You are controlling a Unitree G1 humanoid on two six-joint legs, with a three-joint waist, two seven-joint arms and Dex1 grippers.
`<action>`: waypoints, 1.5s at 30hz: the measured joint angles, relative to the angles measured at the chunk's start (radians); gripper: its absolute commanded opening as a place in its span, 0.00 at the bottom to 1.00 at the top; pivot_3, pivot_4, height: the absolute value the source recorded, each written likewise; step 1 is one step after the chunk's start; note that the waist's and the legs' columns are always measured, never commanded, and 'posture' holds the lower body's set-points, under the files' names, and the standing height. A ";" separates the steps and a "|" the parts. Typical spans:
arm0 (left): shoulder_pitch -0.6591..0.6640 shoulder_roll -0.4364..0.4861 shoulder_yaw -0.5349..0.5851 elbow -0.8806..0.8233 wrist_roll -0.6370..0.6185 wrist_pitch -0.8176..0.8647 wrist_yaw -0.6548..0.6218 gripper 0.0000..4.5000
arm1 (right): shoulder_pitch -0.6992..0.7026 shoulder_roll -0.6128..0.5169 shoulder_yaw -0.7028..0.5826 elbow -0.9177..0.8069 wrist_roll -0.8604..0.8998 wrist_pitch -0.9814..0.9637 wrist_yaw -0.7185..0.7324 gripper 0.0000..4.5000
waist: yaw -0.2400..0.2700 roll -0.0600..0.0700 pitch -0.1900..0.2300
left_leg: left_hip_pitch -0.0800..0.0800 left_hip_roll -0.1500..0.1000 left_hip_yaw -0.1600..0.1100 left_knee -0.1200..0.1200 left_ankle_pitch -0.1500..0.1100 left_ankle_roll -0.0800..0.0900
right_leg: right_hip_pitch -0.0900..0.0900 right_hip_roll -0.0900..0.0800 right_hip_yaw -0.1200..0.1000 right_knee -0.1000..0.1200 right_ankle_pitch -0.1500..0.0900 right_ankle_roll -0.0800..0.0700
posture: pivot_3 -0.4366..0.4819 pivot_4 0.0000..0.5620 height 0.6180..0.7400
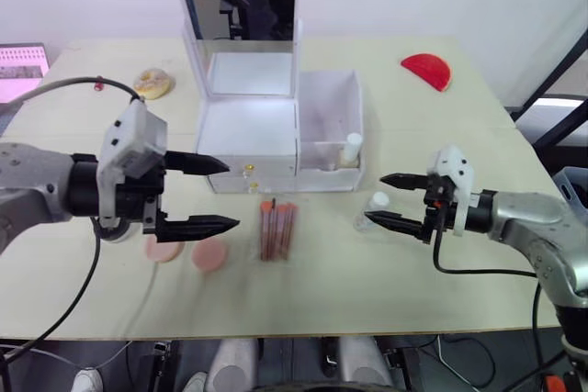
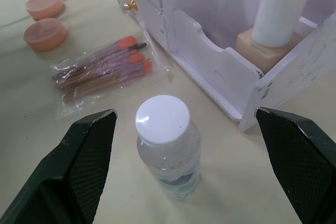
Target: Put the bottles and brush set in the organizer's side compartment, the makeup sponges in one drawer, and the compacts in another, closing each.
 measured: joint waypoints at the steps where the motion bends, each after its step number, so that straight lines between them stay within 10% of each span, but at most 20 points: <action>1: 0.000 0.000 0.000 0.000 0.000 0.000 0.001 1.00 | -0.002 0.001 0.003 0.003 -0.003 -0.002 0.000 0.99 | 0.000 0.000 0.000 | 0.000 0.000 0.000 0.000 0.000 0.000 | 0.000 0.000 0.000 0.000 0.000 0.000 | 0.48 0.27 1.00; 10: -0.001 0.000 0.000 0.000 0.000 0.000 0.004 1.00 | -0.009 0.017 0.016 0.013 -0.019 -0.011 -0.004 0.99 | 0.000 0.000 0.000 | 0.000 0.000 0.000 0.000 0.000 0.000 | 0.000 0.000 0.000 0.000 0.000 0.000 | 0.48 0.27 1.00; 18: 0.000 0.000 0.001 0.000 -0.001 0.001 0.004 1.00 | -0.009 0.018 0.020 0.018 -0.031 -0.013 -0.004 0.26 | 0.000 0.000 0.000 | 0.000 0.000 0.000 0.000 0.000 0.000 | 0.000 0.000 0.000 0.000 0.000 0.000 | 0.48 0.27 1.00; 32: 0.019 0.000 0.009 -0.001 -0.013 0.002 0.004 1.00 | -0.048 0.021 0.012 0.005 0.009 0.024 -0.003 0.24 | -0.002 0.000 0.000 | 0.000 0.000 0.000 0.000 0.000 0.000 | 0.000 0.000 0.001 0.000 0.000 0.000 | 0.48 0.27 1.00; 45: 0.058 0.001 0.048 0.024 0.027 -0.004 0.000 1.00 | -0.521 0.011 0.059 -0.096 0.176 0.204 -0.024 0.24 | -0.006 0.001 0.000 | 0.000 0.000 0.001 0.000 0.000 0.000 | -0.002 0.001 0.001 0.000 0.000 0.000 | 0.48 0.27 1.00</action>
